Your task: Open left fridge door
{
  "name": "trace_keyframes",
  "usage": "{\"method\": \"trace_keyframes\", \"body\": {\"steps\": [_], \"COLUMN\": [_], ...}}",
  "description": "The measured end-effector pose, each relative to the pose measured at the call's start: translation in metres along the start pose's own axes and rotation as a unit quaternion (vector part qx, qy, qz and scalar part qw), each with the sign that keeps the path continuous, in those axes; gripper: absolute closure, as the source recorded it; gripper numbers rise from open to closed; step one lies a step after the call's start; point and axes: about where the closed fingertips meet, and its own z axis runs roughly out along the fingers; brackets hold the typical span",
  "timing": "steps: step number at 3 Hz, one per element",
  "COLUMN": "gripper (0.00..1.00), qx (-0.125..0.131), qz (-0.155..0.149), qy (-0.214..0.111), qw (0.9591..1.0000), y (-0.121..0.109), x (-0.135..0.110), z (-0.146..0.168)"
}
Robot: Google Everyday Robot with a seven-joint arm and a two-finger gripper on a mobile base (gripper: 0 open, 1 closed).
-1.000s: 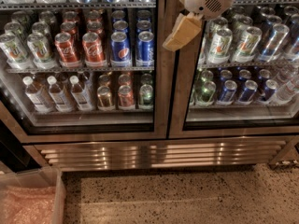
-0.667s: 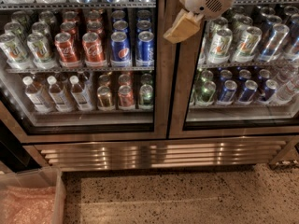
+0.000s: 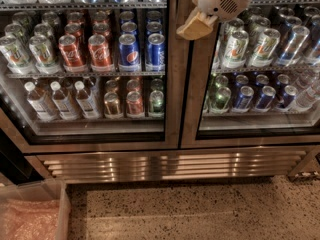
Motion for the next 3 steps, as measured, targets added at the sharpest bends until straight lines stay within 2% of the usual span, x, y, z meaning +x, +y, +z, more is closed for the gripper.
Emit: {"method": "trace_keyframes", "body": {"steps": [3], "gripper": [1.0], "qx": [0.0], "qz": [0.0], "qy": [0.0], "qw": [1.0], "y": [-0.0067], "x": [0.0045], "z": [-0.0068]}}
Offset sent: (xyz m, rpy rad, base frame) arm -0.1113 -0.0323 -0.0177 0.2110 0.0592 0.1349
